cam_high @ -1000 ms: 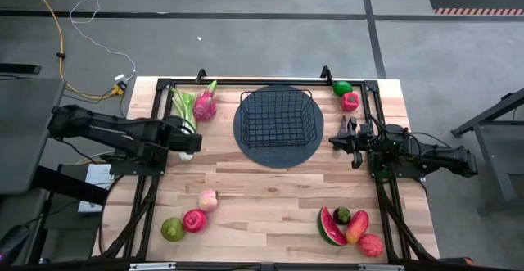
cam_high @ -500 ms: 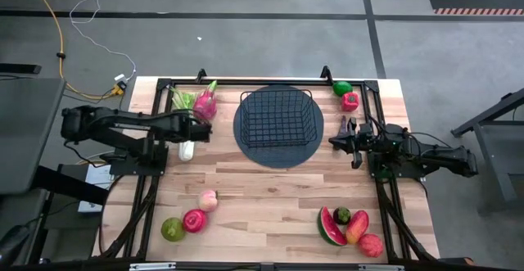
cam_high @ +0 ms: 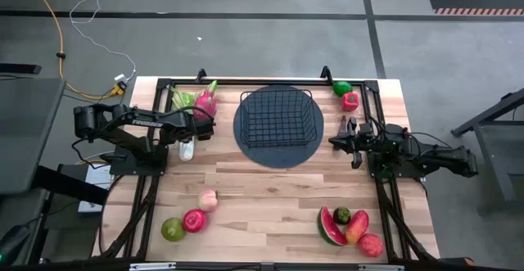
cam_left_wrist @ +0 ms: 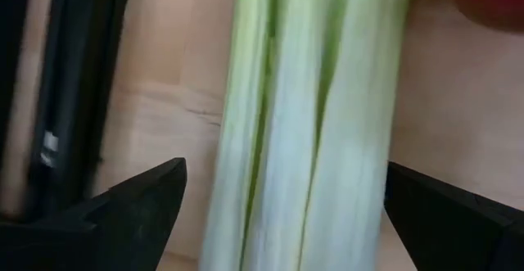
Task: Build produce basket
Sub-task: Put the celery into the wire basket
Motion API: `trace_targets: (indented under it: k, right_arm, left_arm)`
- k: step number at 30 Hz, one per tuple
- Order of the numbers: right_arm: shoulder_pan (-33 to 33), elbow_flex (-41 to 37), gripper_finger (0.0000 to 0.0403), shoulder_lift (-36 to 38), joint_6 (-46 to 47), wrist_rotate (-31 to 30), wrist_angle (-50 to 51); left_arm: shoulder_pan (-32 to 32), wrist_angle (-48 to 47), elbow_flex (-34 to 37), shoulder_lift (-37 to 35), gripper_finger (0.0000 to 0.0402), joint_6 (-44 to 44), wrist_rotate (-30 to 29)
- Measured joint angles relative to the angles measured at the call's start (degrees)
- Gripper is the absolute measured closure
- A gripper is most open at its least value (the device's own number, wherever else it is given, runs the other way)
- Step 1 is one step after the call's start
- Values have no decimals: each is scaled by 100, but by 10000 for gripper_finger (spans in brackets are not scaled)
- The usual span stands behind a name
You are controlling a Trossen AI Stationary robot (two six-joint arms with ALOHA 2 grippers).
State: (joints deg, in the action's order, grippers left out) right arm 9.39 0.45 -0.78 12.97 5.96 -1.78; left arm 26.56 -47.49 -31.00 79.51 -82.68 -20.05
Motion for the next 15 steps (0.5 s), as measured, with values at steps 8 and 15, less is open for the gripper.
trace_targets:
  k: [8,15]
  right_arm:
    - [0,2,402,0,0,0,0]
    - [0,1,402,0,1,1,0]
  left_arm:
    - [46,406,105,17,14,18,-245]
    - [52,485,109,20,79,23,-200]
